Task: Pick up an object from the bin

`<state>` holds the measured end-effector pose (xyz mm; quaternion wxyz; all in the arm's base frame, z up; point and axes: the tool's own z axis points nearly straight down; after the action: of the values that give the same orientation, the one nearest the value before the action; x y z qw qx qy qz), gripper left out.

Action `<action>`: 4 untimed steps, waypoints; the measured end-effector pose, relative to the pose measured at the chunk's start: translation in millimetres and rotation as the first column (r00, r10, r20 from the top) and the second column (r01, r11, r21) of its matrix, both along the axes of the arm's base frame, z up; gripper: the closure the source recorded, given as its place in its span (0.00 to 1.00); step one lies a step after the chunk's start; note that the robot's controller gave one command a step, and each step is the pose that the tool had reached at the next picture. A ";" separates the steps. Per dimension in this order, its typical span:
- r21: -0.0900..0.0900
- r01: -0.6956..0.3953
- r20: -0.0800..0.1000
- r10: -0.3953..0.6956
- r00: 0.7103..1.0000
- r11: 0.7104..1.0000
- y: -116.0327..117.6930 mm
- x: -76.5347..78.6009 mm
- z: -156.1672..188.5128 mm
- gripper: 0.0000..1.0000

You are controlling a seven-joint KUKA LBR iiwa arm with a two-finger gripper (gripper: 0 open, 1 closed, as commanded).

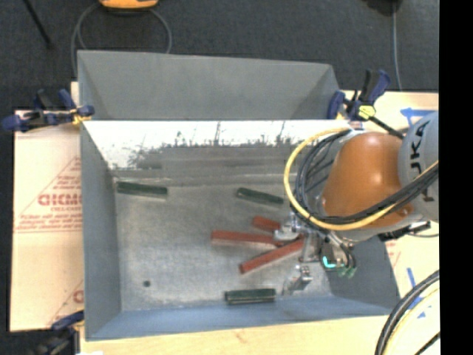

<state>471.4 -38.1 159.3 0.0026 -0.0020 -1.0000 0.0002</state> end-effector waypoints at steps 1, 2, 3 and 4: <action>-0.001 -0.001 0.008 0.001 1.000 1.000 0.0 1.9 3.4 0.00; -0.001 0.104 0.002 -0.104 0.995 0.995 17.1 16.2 -75.4 1.00; -0.001 0.103 0.002 -0.103 0.995 0.995 17.2 16.3 -75.5 1.00; -0.001 0.033 -0.001 -0.033 0.999 0.999 20.1 14.7 -60.6 1.00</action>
Offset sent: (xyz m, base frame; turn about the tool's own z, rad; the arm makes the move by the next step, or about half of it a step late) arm 0.0109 0.0205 -0.0893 0.1079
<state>486.1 -18.0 98.7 0.0029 -0.0187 -0.9998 0.0009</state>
